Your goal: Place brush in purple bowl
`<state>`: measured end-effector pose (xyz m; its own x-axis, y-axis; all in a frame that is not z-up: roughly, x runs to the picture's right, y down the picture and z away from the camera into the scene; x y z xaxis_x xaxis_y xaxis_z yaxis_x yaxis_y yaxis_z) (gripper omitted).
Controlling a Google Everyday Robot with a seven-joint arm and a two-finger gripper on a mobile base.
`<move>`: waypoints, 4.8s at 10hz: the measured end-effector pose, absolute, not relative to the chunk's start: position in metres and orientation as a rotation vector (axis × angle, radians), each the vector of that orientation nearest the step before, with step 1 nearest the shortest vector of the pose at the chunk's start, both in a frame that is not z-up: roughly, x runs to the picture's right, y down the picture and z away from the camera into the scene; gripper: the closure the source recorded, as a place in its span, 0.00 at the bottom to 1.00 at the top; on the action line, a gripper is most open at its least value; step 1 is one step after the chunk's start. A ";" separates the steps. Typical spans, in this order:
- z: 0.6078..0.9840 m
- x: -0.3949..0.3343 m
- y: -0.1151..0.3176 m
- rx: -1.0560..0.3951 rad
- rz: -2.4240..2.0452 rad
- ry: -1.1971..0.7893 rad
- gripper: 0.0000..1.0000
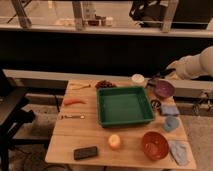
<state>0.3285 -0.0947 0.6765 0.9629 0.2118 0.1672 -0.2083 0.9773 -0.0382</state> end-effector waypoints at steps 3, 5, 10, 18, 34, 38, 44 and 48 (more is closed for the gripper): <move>0.681 0.346 -0.107 0.020 0.186 -0.134 0.99; 0.689 0.364 -0.110 0.024 0.184 -0.120 0.99; 0.717 0.423 -0.108 -0.001 0.287 -0.115 0.99; 0.785 0.435 -0.079 -0.048 0.347 -0.129 0.99; 0.849 0.420 -0.075 -0.068 0.295 -0.103 0.99; 0.852 0.424 -0.068 -0.080 0.289 -0.081 0.99; 0.856 0.427 -0.060 -0.092 0.284 -0.069 0.99; 0.858 0.425 -0.055 -0.103 0.273 -0.064 0.99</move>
<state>0.4253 -0.0552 0.8584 0.9610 0.2723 0.0491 -0.2657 0.9577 -0.1101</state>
